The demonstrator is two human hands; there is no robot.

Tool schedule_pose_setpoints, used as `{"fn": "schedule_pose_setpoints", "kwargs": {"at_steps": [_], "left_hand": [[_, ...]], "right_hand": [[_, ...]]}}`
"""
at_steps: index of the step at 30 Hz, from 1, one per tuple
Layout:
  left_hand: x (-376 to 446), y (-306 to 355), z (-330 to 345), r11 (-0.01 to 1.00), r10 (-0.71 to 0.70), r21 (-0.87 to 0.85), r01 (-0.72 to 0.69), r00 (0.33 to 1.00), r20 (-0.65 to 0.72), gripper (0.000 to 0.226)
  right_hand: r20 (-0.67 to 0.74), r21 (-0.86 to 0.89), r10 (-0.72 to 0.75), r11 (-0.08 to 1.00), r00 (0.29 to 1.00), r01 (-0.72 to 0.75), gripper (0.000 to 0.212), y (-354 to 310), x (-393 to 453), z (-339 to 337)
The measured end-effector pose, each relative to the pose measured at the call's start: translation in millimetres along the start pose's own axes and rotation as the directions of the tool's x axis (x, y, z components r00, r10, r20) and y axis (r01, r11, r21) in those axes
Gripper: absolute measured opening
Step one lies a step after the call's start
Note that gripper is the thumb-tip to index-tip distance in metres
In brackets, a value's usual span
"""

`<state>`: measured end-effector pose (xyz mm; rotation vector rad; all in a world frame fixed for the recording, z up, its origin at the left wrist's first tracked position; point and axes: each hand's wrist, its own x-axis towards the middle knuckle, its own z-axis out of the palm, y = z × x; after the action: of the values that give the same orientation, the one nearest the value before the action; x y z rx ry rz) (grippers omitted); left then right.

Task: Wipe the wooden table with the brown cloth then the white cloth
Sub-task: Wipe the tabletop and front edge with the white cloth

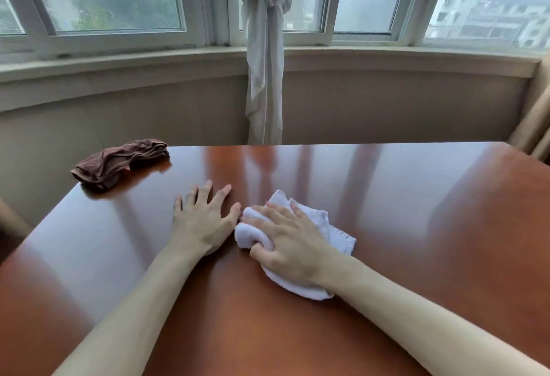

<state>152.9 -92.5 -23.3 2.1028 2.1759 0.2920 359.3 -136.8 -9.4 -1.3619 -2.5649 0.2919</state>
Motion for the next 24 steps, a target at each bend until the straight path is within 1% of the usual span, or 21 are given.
{"fn": "schedule_pose_setpoints", "kwargs": {"at_steps": [2, 3, 5, 6, 9, 13, 15, 18, 21, 24], "left_hand": [[0, 0, 0, 1.0, -0.001, 0.0, 0.001, 1.0, -0.014, 0.074], [-1, 0, 1, 1.0, 0.0, -0.003, 0.0, 1.0, -0.017, 0.076], [0, 0, 3, 1.0, -0.003, -0.015, 0.002, 1.0, -0.029, 0.077], [1, -1, 3, 1.0, -0.005, -0.014, 0.004, 0.999, -0.038, 0.078], [3, -2, 7, 1.0, -0.011, 0.023, 0.013, 0.997, -0.074, 0.078], [5, -3, 4, 0.999, -0.019, 0.024, 0.021, 0.998, -0.067, 0.08], [4, -1, 2, 1.0, -0.022, 0.005, 0.023, 0.999, -0.046, 0.077], [4, -1, 1, 1.0, -0.023, -0.007, 0.023, 0.999, -0.023, 0.072], [6, -1, 1, 1.0, -0.022, -0.011, 0.021, 1.0, -0.014, 0.062], [6, -1, 1, 1.0, -0.025, 0.001, 0.025, 1.0, -0.005, 0.061]], "right_hand": [[-0.043, -0.04, 0.1, 0.994, 0.994, -0.102, 0.055, 33, 31, -12], [-0.06, -0.053, 0.183, 0.981, 0.981, -0.186, 0.051, 55, 51, -17], [-0.091, -0.064, 0.322, 0.942, 0.942, -0.328, 0.052, 96, 90, -23], [-0.103, -0.071, 0.359, 0.928, 0.928, -0.367, 0.053, 115, 109, -24], [-0.099, -0.057, 0.417, 0.904, 0.903, -0.424, 0.052, 149, 162, -32], [-0.08, -0.045, 0.471, 0.879, 0.879, -0.475, 0.051, 161, 194, -36], [-0.079, -0.034, 0.446, 0.893, 0.892, -0.45, 0.049, 154, 182, -32], [-0.08, 0.013, 0.399, 0.917, 0.913, -0.399, 0.049, 126, 138, -24], [-0.088, 0.028, 0.338, 0.941, 0.937, -0.337, 0.049, 78, 69, -15], [-0.06, 0.026, 0.289, 0.957, 0.955, -0.288, 0.053, 23, -6, -9]]}}
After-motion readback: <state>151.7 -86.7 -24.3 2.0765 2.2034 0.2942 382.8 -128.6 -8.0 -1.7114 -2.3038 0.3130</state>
